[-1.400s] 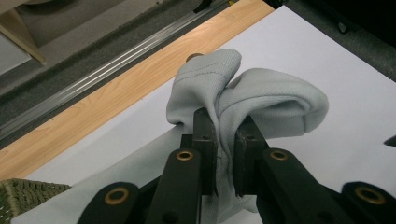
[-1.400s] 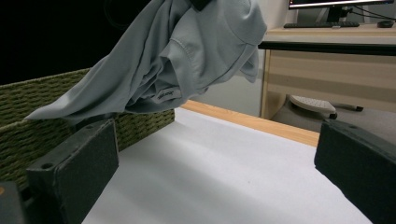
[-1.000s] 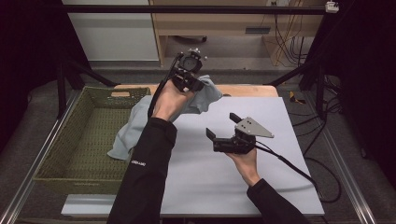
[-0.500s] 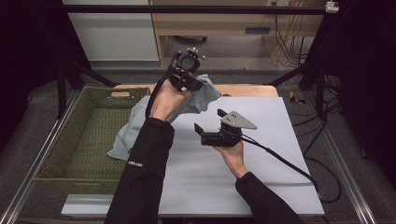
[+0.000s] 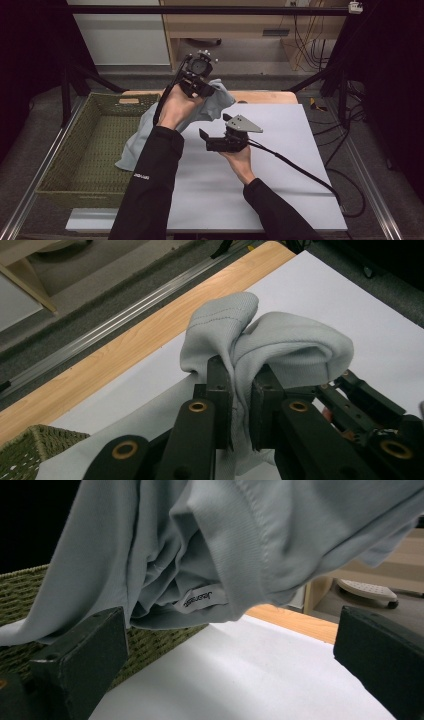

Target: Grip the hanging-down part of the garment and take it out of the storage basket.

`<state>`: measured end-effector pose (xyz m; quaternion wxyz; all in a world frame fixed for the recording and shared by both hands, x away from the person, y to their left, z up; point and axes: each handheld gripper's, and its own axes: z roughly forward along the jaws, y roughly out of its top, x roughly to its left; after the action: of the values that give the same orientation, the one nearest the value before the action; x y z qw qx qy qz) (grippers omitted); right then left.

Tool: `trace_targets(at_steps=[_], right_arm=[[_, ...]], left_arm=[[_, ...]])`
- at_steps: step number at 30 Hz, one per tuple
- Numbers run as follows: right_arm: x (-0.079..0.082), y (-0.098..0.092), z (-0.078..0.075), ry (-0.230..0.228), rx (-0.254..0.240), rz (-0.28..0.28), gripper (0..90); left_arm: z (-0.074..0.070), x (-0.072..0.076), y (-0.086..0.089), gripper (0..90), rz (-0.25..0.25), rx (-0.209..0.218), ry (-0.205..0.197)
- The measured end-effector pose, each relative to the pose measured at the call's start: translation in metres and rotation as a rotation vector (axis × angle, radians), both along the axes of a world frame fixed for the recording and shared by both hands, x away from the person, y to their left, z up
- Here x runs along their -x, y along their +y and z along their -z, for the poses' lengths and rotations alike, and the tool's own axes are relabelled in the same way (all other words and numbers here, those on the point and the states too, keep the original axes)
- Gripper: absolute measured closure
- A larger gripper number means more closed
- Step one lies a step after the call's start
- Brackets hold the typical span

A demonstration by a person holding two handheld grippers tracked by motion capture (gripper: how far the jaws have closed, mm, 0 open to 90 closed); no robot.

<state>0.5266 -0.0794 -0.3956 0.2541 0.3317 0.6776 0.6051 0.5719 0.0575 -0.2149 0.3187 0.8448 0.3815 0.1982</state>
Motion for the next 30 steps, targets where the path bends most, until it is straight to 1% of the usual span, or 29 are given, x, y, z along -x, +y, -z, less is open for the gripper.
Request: trace_targets(at_steps=[1, 2, 5, 6, 8, 10, 11, 12, 14, 15, 16, 17, 18, 19, 20, 21, 22, 23, 24, 25, 26, 27, 28, 29, 30], right_arm=[[-0.002, 0.001, 0.001, -0.008, -0.003, -0.006, 1.6], [-0.005, 0.003, 0.002, 0.0, -0.009, 0.0, 1.6], [-0.008, 0.005, 0.002, -0.001, -0.012, -0.002, 1.8], [-0.009, 0.008, 0.002, 0.007, -0.015, 0.002, 1.9], [-0.013, 0.011, 0.002, 0.003, -0.018, -0.005, 2.1], [-0.016, 0.017, 0.002, 0.002, -0.022, -0.009, 2.8], [-0.017, 0.019, 0.002, 0.0, -0.014, -0.006, 3.0], [-0.021, 0.023, 0.004, -0.003, -0.027, -0.01, 4.0], [-0.022, 0.025, 0.004, -0.002, -0.03, -0.009, 4.3], [-0.024, 0.026, 0.004, -0.004, -0.028, -0.011, 5.1], [-0.025, 0.029, 0.004, 0.008, -0.05, -0.008, 6.2], [-0.026, 0.031, 0.004, 0.018, -0.053, -0.004, 6.5], [-0.029, 0.034, 0.004, 0.005, -0.056, -0.013, 11.5], [-0.029, 0.034, 0.004, 0.005, -0.056, -0.013, 11.5], [-0.029, 0.036, 0.004, -0.014, -0.046, -0.016, 17.7], [-0.03, 0.037, 0.004, -0.011, -0.049, -0.024, 21.4], [-0.03, 0.037, 0.004, -0.011, -0.049, -0.024, 21.4], [-0.03, 0.038, 0.004, -0.011, -0.052, -0.026, 26.4], [-0.029, 0.038, 0.004, -0.032, -0.054, -0.027, 43.7], [-0.029, 0.038, 0.004, -0.032, -0.054, -0.027, 43.7], [-0.028, 0.039, 0.003, -0.039, -0.064, -0.035, 59.4], [-0.028, 0.039, 0.003, -0.039, -0.064, -0.035, 59.4], [-0.028, 0.038, 0.003, -0.047, -0.059, -0.041, 64.1], [-0.028, 0.039, 0.002, -0.035, -0.067, -0.035, 69.9], [-0.029, 0.038, 0.003, -0.041, -0.055, -0.043, 81.1]], left_arm=[[0.0, 0.001, 0.0, 80.8, -0.002, 0.0, 0.001], [0.0, 0.001, 0.0, 80.8, -0.002, 0.002, 0.001], [-0.001, 0.001, -0.001, 80.8, -0.01, 0.01, -0.001], [-0.001, 0.001, -0.001, 80.8, -0.003, -0.001, -0.002], [-0.002, 0.002, -0.001, 80.8, 0.003, -0.013, -0.001], [-0.002, 0.002, -0.001, 80.8, 0.001, -0.014, -0.001], [-0.002, 0.002, -0.001, 80.8, 0.002, -0.011, -0.001], [-0.003, 0.002, -0.001, 80.8, 0.004, -0.016, -0.001], [-0.002, 0.002, -0.001, 80.8, 0.0, -0.013, 0.0], [-0.003, 0.002, 0.0, 80.8, 0.002, -0.018, -0.001], [-0.003, 0.002, 0.0, 80.8, 0.003, -0.015, 0.0], [-0.003, 0.002, 0.0, 80.8, 0.002, -0.017, -0.001], [-0.002, 0.002, -0.001, 80.8, 0.001, -0.012, 0.001], [-0.002, 0.002, -0.001, 80.8, 0.002, -0.015, 0.001], [-0.002, 0.003, -0.001, 80.8, 0.005, -0.013, 0.001], [-0.002, 0.003, -0.002, 80.8, 0.004, -0.015, -0.002], [-0.002, 0.003, -0.002, 80.8, 0.004, -0.015, -0.002], [-0.001, 0.002, -0.002, 80.8, 0.004, -0.014, 0.001], [-0.002, 0.003, -0.002, 80.8, 0.009, -0.014, 0.0], [-0.002, 0.003, -0.002, 80.8, 0.009, -0.014, 0.0], [-0.002, 0.003, -0.001, 80.8, 0.006, -0.013, -0.003], [-0.002, 0.003, -0.001, 80.8, 0.004, -0.015, -0.002], [-0.002, 0.003, -0.001, 80.8, 0.007, -0.024, 0.0], [-0.001, 0.003, -0.001, 80.8, 0.008, -0.03, -0.001], [-0.001, 0.003, 0.0, 80.8, 0.009, -0.03, 0.0]])
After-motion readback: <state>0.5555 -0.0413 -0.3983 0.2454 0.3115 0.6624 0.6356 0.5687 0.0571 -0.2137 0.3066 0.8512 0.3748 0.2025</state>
